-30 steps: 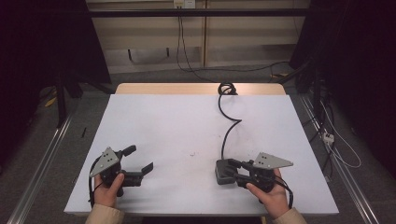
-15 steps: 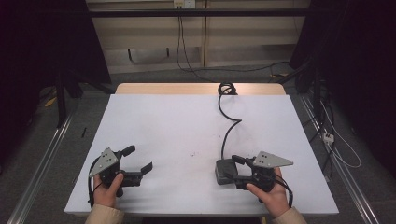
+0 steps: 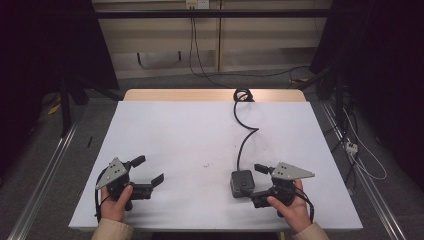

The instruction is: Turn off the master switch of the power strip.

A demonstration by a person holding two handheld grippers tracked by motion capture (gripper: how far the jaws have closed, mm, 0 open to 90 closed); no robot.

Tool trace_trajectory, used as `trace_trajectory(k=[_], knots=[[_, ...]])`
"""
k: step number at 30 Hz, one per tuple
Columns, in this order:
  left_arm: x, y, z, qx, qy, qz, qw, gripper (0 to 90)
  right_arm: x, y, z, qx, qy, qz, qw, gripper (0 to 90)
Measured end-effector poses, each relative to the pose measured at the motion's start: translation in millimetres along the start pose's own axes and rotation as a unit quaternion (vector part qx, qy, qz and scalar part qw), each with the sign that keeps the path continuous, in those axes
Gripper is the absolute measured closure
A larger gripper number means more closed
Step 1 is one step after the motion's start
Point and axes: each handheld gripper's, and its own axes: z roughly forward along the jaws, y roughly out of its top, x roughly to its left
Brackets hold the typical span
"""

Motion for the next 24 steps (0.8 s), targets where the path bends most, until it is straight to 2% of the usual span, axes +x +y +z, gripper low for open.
trace_trajectory(k=[10, 24], knots=[[-1.1, 1.2, 6.3, 0.005, -0.006, 0.002, 1.0, 3.2, -1.7, -2.1, -7.5, -0.005, -0.006, 0.005, 1.0, 5.7], [-3.3, 2.4, 6.4, 0.002, -0.006, 0.004, 1.0, 3.2, -7.2, -5.4, -16.0, -0.015, -0.01, 0.006, 0.9998, 6.6]])
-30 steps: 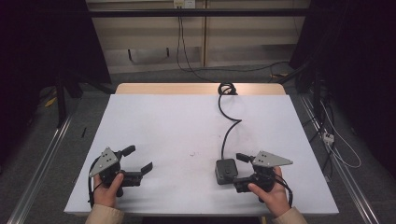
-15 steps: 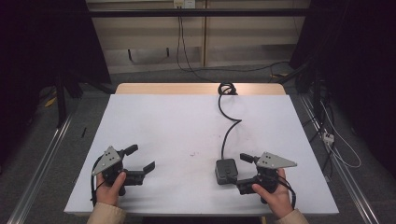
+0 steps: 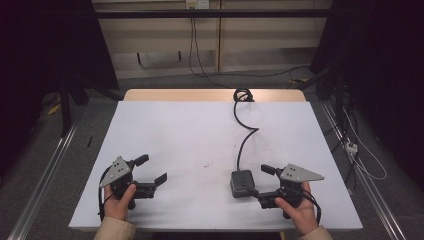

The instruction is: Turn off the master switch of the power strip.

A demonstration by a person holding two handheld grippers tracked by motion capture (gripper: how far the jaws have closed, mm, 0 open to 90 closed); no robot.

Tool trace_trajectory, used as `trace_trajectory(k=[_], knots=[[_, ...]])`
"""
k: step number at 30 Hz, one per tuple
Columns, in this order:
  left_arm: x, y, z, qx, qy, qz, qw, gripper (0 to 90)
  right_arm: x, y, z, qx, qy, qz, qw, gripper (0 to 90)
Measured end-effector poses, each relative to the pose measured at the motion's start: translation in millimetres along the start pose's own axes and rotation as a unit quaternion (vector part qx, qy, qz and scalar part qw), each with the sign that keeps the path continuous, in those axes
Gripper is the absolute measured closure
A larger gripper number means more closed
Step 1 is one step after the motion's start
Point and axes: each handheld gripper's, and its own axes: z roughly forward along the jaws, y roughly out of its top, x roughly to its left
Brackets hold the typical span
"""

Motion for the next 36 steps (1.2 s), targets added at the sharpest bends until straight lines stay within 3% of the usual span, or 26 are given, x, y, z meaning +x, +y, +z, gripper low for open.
trace_trajectory(k=[36], knots=[[0.7, 0.3, -2.1, -0.001, 0.001, 0.0, 1.0, 3.2, -27.3, -10.1, -18.9, -0.013, -0.039, -0.001, 0.9992, 6.7]])
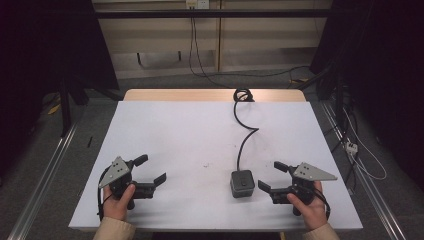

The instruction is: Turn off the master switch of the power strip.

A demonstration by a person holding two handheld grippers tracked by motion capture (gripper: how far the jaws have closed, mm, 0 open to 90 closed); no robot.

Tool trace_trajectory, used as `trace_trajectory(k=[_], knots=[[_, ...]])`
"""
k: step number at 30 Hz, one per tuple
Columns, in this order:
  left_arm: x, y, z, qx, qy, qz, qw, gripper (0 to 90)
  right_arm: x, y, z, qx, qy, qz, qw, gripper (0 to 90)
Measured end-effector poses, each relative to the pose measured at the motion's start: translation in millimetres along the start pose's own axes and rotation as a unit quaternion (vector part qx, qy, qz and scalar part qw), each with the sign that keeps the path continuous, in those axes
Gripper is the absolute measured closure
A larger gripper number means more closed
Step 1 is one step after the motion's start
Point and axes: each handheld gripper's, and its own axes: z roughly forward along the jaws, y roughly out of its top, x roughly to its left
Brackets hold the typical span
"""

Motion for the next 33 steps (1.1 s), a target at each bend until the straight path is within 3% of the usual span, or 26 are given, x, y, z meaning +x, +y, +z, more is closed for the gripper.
trace_trajectory(k=[33], knots=[[1.1, 0.3, -2.0, -0.002, 0.003, -0.002, 1.0, 3.2, -6.2, -5.4, -11.4, -0.002, -0.01, -0.005, 0.9999, 6.7]])
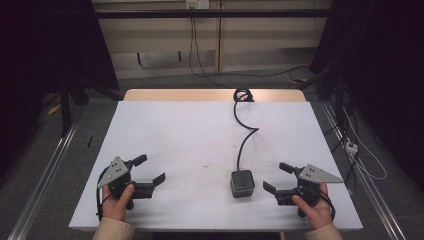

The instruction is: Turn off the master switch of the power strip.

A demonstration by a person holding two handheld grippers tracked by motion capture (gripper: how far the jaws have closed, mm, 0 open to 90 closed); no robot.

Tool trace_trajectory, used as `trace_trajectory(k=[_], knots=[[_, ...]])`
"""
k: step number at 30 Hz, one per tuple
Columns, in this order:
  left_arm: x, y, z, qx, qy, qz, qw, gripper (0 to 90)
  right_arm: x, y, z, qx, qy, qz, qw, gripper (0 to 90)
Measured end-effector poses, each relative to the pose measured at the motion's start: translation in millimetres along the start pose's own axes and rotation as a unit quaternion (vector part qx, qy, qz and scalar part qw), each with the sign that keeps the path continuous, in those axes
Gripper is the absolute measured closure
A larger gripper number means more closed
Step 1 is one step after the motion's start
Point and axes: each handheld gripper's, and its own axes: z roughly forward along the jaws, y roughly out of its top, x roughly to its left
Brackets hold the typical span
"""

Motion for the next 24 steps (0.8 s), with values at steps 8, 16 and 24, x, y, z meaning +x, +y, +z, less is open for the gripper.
trace_trajectory(k=[8, 16, 24], knots=[[0.7, 0.2, -1.0, -0.001, 0.002, 0.0, 1.0, 3.2, 1.3, -2.0, -1.4, 0.002, 0.002, -0.001, 1.0, 6.8], [0.9, 0.0, -1.2, -0.003, 0.001, 0.0, 1.0, 3.2, 2.4, -2.5, -0.5, 0.003, 0.003, -0.002, 1.0, 6.7], [1.5, -0.4, -2.1, -0.002, 0.005, -0.002, 1.0, 3.2, 2.1, -1.9, 1.5, 0.004, 0.007, -0.002, 1.0, 7.1]])
